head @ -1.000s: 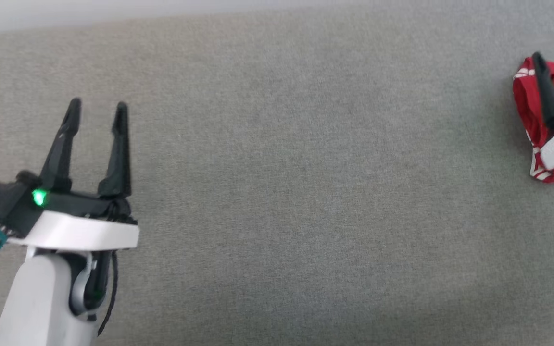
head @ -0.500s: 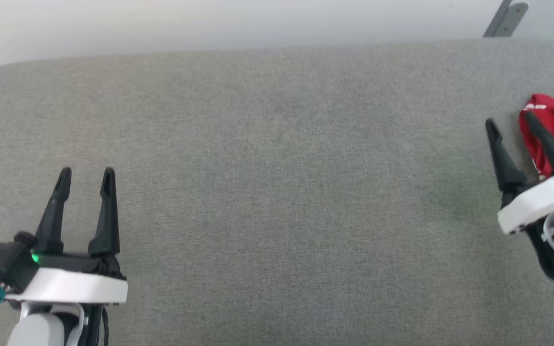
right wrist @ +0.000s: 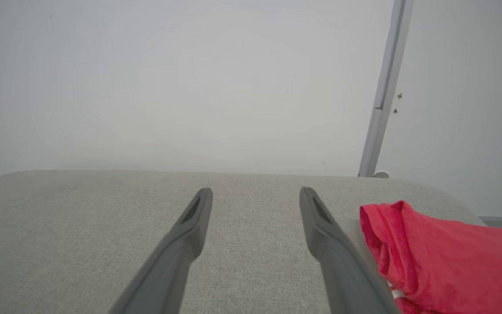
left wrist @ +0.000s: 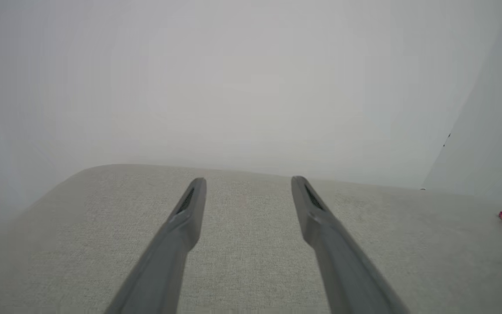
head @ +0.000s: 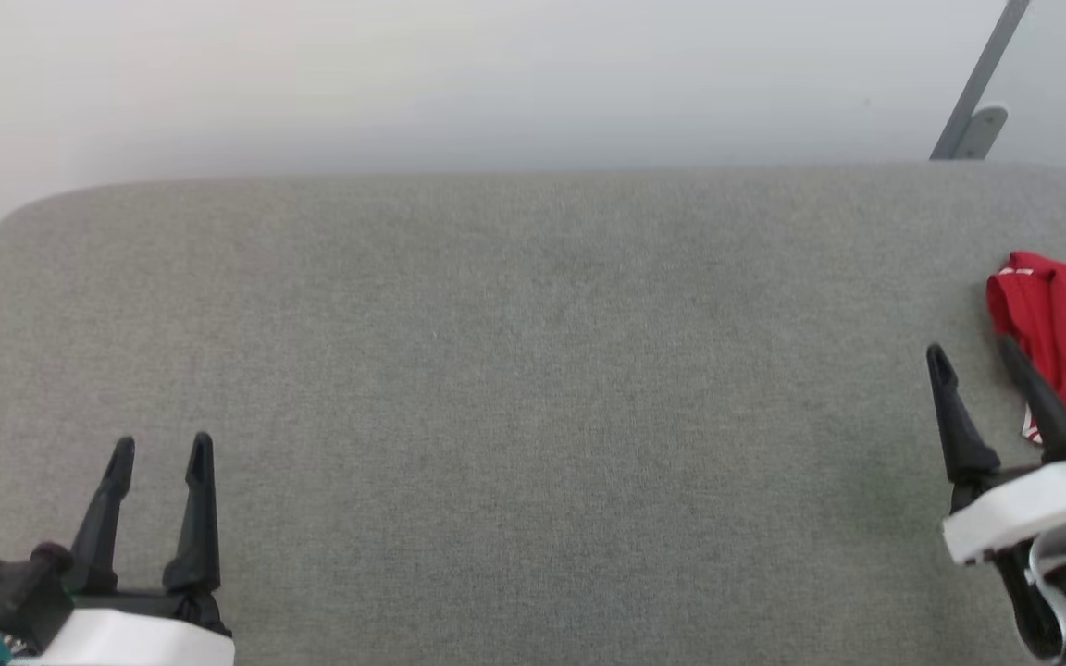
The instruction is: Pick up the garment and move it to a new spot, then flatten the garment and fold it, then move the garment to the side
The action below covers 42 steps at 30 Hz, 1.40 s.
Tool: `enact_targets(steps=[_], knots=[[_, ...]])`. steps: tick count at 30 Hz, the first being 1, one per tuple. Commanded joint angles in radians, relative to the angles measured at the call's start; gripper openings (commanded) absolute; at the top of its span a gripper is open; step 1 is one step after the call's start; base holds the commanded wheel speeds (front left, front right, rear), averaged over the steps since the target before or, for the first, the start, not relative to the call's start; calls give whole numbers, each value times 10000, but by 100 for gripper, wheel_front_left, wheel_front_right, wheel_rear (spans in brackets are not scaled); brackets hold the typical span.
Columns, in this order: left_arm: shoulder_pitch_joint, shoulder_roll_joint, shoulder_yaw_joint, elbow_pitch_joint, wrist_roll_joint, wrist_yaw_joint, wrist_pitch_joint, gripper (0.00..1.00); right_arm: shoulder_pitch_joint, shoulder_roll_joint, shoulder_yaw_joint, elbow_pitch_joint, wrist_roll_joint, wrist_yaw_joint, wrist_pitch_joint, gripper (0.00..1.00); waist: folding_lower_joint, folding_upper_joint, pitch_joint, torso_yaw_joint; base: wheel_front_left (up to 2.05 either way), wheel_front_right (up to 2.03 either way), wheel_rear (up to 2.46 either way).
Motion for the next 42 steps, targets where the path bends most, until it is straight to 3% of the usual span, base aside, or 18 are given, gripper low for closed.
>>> enact_targets(steps=[1, 21, 42], knots=[[232, -34, 48, 3, -36, -15, -48, 100, 353, 117, -97, -195, -101, -22, -72, 100, 0, -1, -273, 47, 0, 0, 0], [1310, -376, 308, -180, -61, -15, -48, 100, 2883, 1332, -1273, -2108, -660, -22, -84, 100, 0, -1, -857, -113, 0, 0, 0], [1311, -532, 326, -90, -85, -15, -48, 100, 3452, 1931, -1651, -2865, -1320, -22, -85, 100, 0, -1, -807, 37, 0, 0, 0]])
